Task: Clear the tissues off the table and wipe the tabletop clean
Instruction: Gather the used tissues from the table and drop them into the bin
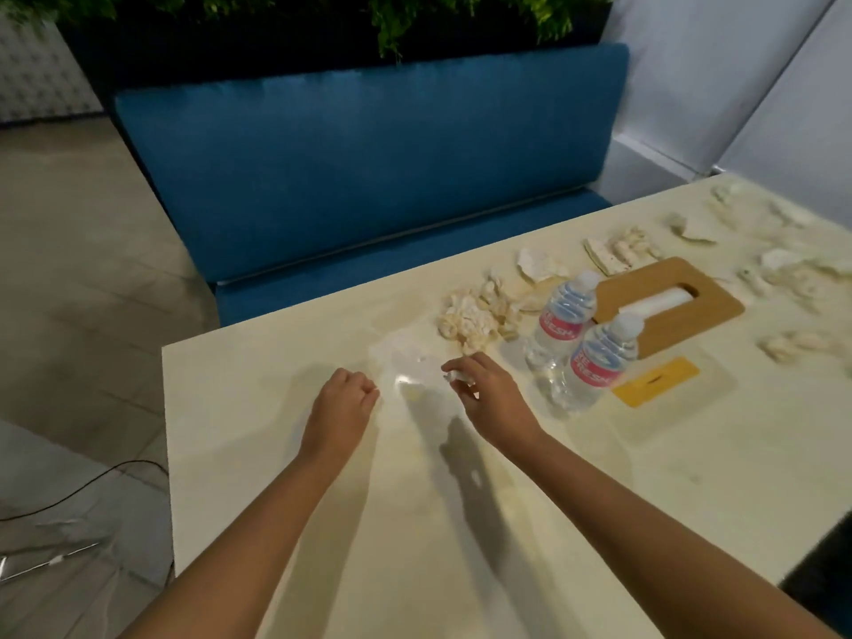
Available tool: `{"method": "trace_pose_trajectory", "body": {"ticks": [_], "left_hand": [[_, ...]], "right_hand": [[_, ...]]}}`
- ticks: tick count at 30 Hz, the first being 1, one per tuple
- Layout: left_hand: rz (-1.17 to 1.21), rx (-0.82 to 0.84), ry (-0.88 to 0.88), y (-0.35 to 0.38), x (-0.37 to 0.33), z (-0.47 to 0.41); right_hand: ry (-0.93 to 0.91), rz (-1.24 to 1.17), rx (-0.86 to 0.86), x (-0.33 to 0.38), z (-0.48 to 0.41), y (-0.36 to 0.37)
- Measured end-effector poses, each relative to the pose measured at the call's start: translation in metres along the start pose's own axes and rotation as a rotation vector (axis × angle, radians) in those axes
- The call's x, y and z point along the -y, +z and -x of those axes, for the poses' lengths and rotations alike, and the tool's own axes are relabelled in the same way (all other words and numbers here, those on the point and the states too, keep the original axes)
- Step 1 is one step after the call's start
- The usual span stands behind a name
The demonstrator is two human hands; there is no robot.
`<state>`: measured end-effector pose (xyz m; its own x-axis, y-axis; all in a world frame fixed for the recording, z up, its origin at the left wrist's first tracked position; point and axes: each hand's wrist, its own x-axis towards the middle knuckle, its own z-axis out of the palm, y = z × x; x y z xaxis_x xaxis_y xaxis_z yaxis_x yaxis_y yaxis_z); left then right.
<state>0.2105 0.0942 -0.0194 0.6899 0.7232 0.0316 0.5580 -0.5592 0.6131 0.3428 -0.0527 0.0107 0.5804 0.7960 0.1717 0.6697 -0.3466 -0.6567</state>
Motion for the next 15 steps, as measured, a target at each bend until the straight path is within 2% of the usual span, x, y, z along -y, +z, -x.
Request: {"method": "trace_pose_trajectory", "body": {"ticks": [6, 15], "left_hand": [[0.114, 0.129, 0.160, 0.027, -0.064, 0.048], [0.143, 0.489, 0.427, 0.097, -0.179, 0.115]], "right_hand": [[0.117, -0.015, -0.168, -0.018, 0.085, -0.042], [0.479, -0.126, -0.409, -0.072, 0.208, -0.123]]}}
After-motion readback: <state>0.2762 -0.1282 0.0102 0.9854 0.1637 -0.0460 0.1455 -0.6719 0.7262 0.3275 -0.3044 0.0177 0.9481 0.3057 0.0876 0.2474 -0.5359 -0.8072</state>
